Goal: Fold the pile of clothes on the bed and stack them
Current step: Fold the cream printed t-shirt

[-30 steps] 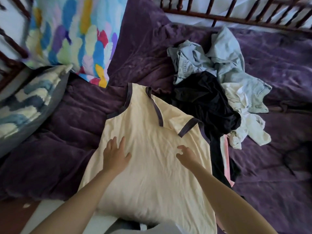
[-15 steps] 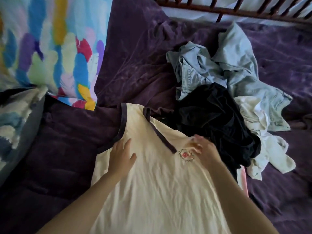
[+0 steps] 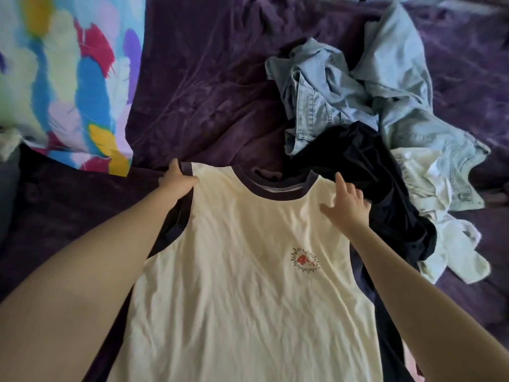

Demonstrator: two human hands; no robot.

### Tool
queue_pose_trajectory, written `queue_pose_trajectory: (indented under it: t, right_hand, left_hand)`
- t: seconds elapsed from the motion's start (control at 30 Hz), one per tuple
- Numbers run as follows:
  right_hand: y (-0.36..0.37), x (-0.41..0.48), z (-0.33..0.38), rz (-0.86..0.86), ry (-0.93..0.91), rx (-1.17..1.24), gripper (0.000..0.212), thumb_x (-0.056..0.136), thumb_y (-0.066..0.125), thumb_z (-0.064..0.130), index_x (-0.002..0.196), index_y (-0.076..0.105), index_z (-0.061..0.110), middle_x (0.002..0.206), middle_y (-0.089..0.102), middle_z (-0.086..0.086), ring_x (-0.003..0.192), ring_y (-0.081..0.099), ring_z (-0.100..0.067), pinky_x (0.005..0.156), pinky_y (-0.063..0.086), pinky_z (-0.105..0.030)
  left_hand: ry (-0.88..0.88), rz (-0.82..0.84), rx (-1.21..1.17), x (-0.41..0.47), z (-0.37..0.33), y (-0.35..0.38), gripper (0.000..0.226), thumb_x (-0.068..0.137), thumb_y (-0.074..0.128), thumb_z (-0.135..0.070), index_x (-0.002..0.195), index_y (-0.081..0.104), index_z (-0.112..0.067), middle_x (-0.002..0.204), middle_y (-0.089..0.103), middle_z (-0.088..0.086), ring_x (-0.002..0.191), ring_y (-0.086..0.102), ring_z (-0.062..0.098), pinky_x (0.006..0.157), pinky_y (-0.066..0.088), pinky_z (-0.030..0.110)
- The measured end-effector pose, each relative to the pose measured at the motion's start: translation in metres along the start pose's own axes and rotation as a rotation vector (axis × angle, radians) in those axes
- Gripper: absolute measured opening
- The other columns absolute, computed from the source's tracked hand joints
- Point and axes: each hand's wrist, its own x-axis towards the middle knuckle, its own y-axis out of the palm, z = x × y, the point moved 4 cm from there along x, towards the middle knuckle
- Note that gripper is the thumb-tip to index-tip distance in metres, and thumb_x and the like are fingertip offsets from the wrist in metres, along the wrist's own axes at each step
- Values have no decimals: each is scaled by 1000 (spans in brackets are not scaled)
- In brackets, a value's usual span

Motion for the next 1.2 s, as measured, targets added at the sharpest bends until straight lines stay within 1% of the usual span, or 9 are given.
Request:
queue_pose_trajectory:
  t: [0.23, 0.47, 0.63, 0.73, 0.8, 0.9, 1.0, 1.1, 1.2]
  right_hand:
    - [-23, 15, -7, -12, 99, 3, 29, 88, 58, 23, 116, 60, 20, 125, 45, -12, 123, 33, -31, 99, 29, -41]
    - [-50, -80, -43, -344, -222, 379, 14, 76, 66, 2, 90, 67, 1, 109, 66, -9, 114, 48, -21, 97, 35, -42]
    - [5, -172, -74, -197, -651, -129, 19, 63, 57, 29, 82, 51, 27, 72, 66, 1, 81, 54, -18, 72, 32, -33]
    - [66, -199, -109, 196, -570, -501, 37, 43, 77, 54, 68, 68, 29, 64, 64, 3, 67, 61, -22, 69, 29, -36]
    - [73, -200, -111, 205, -505, -558, 37, 59, 56, 58, 61, 71, 24, 60, 64, 2, 60, 63, -21, 65, 37, -38]
    - [48, -176, -83, 49, -359, -407, 36, 72, 48, 43, 72, 74, 18, 68, 67, 0, 66, 65, -24, 55, 49, -38]
    - [27, -143, -58, 9, -149, -158, 35, 87, 59, 32, 115, 63, 11, 111, 62, -10, 105, 56, -33, 83, 43, -46]
    - [31, -111, -43, 16, -227, -244, 53, 94, 48, 36, 143, 34, 20, 144, 37, 0, 133, 32, -22, 104, 30, -38]
    - [40, -89, -36, 128, -348, -386, 50, 96, 40, 28, 145, 29, 25, 140, 41, 4, 130, 35, -17, 105, 25, -34]
  left_hand:
    - [5, -88, -307, -4, -10, -12, 32, 82, 64, -1, 113, 61, 6, 106, 60, 14, 104, 58, 28, 78, 43, 28]
    - [263, 17, -527, -93, 9, -64, 19, 83, 60, 8, 85, 63, -11, 70, 62, -5, 67, 58, 4, 67, 44, 16]
    - [354, 175, -153, -170, 93, -69, 35, 76, 62, 17, 79, 70, -17, 94, 62, 2, 85, 61, -2, 74, 42, 1]
    - [298, 272, 493, -178, 158, -44, 33, 82, 64, 0, 104, 71, -24, 129, 50, 2, 125, 41, 15, 97, 36, 19]
    - [257, 229, 660, -179, 175, -34, 42, 85, 55, -1, 117, 65, -27, 141, 40, -2, 133, 29, 19, 105, 31, 31]
    - [297, 12, 516, -167, 149, -33, 37, 84, 55, 1, 116, 66, -14, 135, 49, 7, 126, 40, 30, 100, 37, 43]
    - [342, -107, 493, -141, 111, -29, 37, 86, 57, -13, 123, 59, -14, 128, 53, 10, 119, 45, 36, 93, 40, 47]
    - [374, 26, 698, -117, 83, -11, 57, 89, 56, -24, 142, 36, -25, 147, 35, 2, 132, 31, 29, 102, 33, 44]
    - [484, 184, 1093, -103, 71, 10, 59, 92, 47, -30, 146, 23, -32, 149, 31, -9, 138, 22, 18, 109, 19, 38]
